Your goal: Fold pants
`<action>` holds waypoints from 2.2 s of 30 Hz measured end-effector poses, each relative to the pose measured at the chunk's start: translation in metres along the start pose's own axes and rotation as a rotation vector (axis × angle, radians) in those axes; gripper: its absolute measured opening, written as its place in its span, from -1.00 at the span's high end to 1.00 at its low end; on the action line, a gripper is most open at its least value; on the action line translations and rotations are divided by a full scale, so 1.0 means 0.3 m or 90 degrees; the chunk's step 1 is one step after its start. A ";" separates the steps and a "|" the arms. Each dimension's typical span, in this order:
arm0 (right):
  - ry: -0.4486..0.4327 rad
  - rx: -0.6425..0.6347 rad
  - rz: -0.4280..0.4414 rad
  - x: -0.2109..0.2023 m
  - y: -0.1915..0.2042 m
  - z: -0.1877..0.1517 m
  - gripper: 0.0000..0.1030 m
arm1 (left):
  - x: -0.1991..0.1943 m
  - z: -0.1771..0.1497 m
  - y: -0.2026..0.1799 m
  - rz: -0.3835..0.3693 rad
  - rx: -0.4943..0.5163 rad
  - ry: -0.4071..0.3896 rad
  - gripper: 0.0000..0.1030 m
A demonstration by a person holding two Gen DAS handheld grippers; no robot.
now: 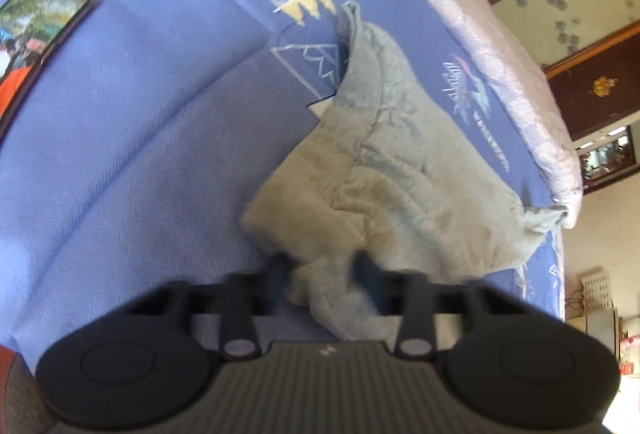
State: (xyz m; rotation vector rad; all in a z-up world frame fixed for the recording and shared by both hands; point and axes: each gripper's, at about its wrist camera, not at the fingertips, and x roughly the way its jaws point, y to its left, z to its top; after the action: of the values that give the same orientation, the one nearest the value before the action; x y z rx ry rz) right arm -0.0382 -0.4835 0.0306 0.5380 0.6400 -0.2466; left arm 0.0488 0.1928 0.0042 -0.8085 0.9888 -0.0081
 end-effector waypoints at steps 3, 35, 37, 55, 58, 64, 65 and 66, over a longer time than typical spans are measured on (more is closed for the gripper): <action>0.013 -0.048 0.006 0.048 0.060 -0.024 0.00 | -0.037 -0.023 -0.003 0.009 0.002 -0.008 0.78; -0.121 0.221 -0.236 -0.003 -0.345 0.209 0.45 | -0.214 -0.074 0.149 0.062 -0.074 0.013 0.78; -0.094 0.277 -0.205 -0.006 -0.403 0.148 0.45 | -0.215 -0.067 0.155 0.060 -0.078 0.018 0.78; -0.016 0.298 -0.044 0.197 -0.322 0.193 0.89 | -0.264 0.068 0.001 0.074 -0.022 -0.022 0.78; -0.062 0.325 -0.016 0.170 -0.285 0.312 0.89 | -0.282 0.168 -0.077 0.038 -0.021 -0.038 0.79; -0.169 0.325 0.057 0.020 -0.145 0.595 0.90 | -0.411 0.256 -0.279 -0.035 0.044 -0.115 0.79; -0.189 0.322 0.075 -0.024 -0.138 0.619 0.90 | -0.440 0.248 -0.295 -0.044 0.059 -0.130 0.79; -0.207 0.321 0.091 -0.069 -0.137 0.632 0.90 | -0.458 0.236 -0.298 -0.048 0.068 -0.139 0.78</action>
State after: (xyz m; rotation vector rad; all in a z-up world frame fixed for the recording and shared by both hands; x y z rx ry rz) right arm 0.0248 -0.6203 0.1546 0.9993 0.2144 -0.3544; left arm 0.0531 0.2202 0.1807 -0.7323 0.7457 -0.0370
